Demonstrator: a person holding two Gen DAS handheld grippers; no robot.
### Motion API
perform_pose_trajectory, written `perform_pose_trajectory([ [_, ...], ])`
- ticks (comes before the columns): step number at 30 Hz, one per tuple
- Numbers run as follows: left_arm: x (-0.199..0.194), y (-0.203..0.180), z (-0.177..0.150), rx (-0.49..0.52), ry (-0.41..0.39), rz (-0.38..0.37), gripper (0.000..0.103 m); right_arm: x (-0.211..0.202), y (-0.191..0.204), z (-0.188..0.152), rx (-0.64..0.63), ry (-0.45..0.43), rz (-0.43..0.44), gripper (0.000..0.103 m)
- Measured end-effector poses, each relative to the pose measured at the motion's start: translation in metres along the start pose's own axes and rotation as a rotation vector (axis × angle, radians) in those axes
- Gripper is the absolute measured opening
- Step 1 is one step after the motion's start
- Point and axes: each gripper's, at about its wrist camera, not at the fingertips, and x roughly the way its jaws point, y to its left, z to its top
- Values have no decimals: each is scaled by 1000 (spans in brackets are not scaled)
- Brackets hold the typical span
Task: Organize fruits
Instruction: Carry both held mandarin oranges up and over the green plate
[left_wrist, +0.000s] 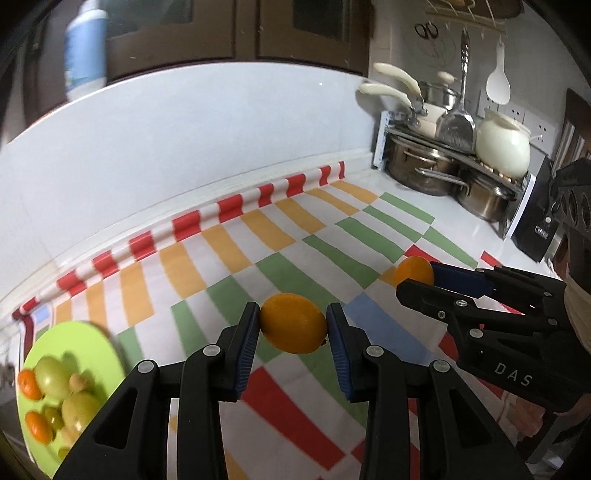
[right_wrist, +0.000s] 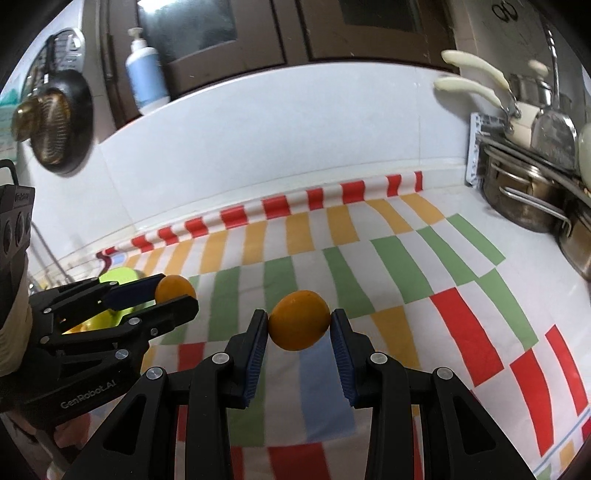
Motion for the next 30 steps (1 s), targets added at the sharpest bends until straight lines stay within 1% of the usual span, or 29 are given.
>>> perform_pose_trajectory([
  [10,-56,5,-18,-53,-72,72,37,-34,31,-4,-65,-40,51,36],
  [15,-78,9,-29,-78,-94,102,37,-46,44,-6,-94,-53,79,36],
  [23,-117,22,-53,-119,-111,165,37,-60,75,-11,-132,-73,127,36],
  [30,-149,46,-77,-162,-116,218,37,-63,113,-20,-166,-72,172,36],
])
